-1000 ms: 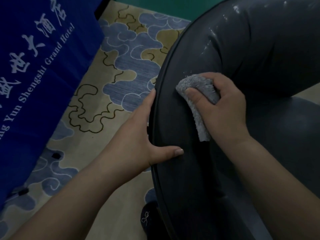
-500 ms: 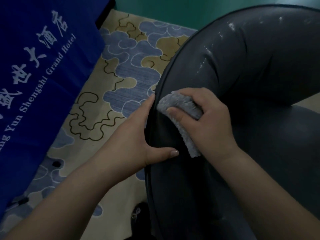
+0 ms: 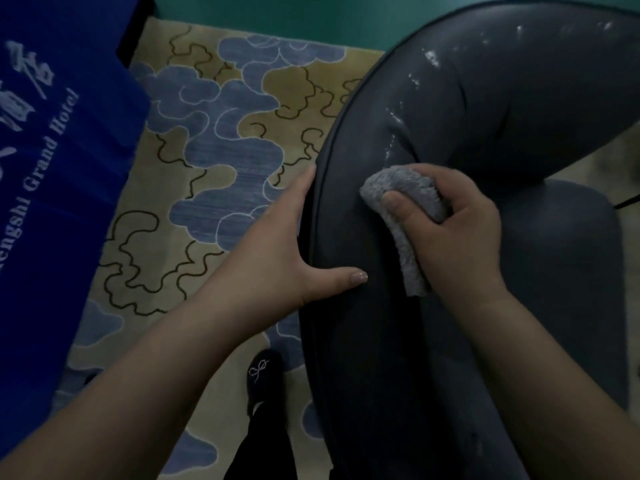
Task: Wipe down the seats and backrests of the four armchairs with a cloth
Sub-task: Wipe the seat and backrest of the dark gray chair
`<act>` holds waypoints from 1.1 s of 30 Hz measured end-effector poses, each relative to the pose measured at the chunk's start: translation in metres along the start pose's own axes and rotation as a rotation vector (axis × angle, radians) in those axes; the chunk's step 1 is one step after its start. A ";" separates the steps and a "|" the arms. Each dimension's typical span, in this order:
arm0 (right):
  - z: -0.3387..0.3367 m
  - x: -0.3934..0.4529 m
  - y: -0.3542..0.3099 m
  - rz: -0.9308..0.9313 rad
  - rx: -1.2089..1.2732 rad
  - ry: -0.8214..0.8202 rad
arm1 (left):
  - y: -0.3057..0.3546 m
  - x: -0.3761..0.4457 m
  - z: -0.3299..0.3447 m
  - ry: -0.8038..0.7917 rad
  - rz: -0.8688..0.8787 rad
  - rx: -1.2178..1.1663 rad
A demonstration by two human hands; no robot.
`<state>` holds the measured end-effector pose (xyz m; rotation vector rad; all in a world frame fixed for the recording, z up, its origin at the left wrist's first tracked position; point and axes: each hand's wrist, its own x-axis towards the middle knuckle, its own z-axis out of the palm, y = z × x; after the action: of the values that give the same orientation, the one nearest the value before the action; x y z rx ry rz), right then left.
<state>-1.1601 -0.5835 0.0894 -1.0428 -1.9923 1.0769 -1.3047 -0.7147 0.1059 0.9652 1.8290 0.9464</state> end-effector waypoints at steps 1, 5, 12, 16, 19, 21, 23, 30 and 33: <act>0.001 0.001 -0.002 0.017 0.014 0.029 | 0.000 0.003 -0.003 -0.010 0.005 0.017; 0.019 -0.001 -0.012 0.032 -0.002 0.018 | 0.001 0.015 -0.013 -0.069 0.018 0.055; 0.014 0.016 -0.011 0.220 0.027 0.222 | 0.010 0.037 -0.023 -0.114 0.045 0.138; 0.029 0.012 -0.019 0.128 0.013 0.151 | 0.013 0.047 -0.025 -0.150 0.046 0.140; 0.015 0.023 -0.004 0.253 -0.020 0.242 | 0.013 0.054 -0.026 -0.159 0.041 0.155; 0.008 0.029 0.003 0.325 0.018 0.283 | 0.016 0.058 -0.026 -0.156 0.031 0.164; 0.014 0.031 -0.003 0.297 0.120 0.261 | 0.019 0.064 -0.026 -0.151 0.023 0.164; 0.014 0.043 -0.002 0.325 0.105 0.191 | 0.037 0.075 -0.031 -0.156 -0.006 0.248; 0.012 0.050 -0.006 0.293 0.137 0.169 | 0.043 0.082 -0.034 -0.157 0.024 0.253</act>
<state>-1.1961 -0.5475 0.0972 -1.3322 -1.6427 1.2143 -1.3533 -0.6322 0.1291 1.1836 1.8340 0.6428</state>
